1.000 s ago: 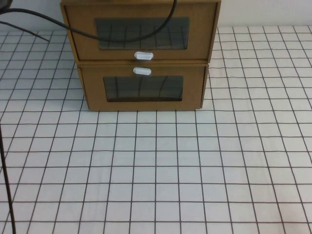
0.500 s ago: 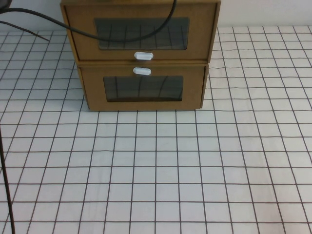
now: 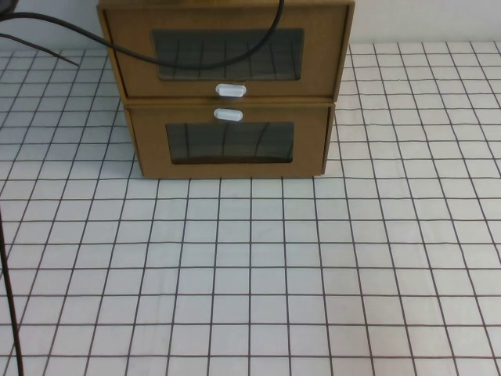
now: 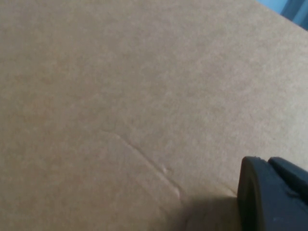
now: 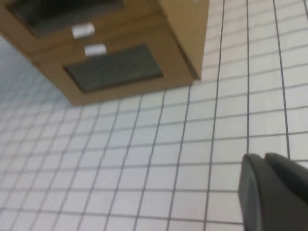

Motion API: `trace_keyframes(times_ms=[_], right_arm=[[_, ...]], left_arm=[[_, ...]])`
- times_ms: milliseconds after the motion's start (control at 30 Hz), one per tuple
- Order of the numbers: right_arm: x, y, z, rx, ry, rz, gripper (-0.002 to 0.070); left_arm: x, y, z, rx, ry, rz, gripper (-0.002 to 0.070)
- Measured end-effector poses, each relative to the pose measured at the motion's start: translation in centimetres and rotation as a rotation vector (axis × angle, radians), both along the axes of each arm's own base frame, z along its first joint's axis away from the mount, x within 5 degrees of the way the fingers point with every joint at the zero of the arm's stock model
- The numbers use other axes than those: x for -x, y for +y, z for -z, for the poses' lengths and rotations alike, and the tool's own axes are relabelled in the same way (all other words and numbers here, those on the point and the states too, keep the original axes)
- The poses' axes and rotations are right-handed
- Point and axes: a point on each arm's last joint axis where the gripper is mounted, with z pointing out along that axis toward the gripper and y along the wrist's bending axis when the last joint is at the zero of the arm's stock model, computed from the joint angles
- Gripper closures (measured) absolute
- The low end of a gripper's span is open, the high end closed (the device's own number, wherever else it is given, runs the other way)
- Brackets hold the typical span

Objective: Open the shoe box
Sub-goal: 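Pull the top drawer of the cardboard box fully open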

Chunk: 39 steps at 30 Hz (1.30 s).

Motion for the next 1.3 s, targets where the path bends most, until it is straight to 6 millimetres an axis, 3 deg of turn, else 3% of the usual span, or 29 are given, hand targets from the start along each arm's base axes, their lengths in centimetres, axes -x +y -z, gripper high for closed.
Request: trace_keyframes(times_ms=[167, 400, 500, 667, 867, 1067, 1300], right_arm=[[-3.8, 0.7, -2.0, 0.165, 0.135, -0.152, 0.0689], [-8.8, 2.3, -2.7, 0.247, 0.208, -0.283, 0.0689], [-10.7, 4.6, -3.0, 0.285, 0.194, -0.372, 0.0689], [-13.5, 10.6, -3.4, 0.446, 0.187, -0.523, 0.0689], [-15.0, 17.8, -2.9, 0.731, 0.099, -0.59, 0.0689], [-16.1, 22.2, -1.7, 1.067, -0.149, -0.591, 0.0689], [-17.6, 25.2, -0.3, 1.311, -0.467, -0.598, 0.0643]], left_arm=[[0.0, 0.0, 0.0, -0.001, 0.002, 0.001, 0.0677], [-0.1, 0.1, 0.1, -0.014, 0.005, -0.014, 0.0677], [-0.1, 0.2, 0.1, -0.016, 0.007, -0.02, 0.0677], [-0.1, 0.2, 0.1, -0.017, 0.009, -0.023, 0.0677], [-0.1, 0.2, 0.1, -0.018, 0.011, -0.022, 0.0677], [-0.1, 0.2, 0.1, -0.018, 0.011, -0.022, 0.0677], [-0.1, 0.2, 0.1, -0.018, 0.011, -0.022, 0.0677]])
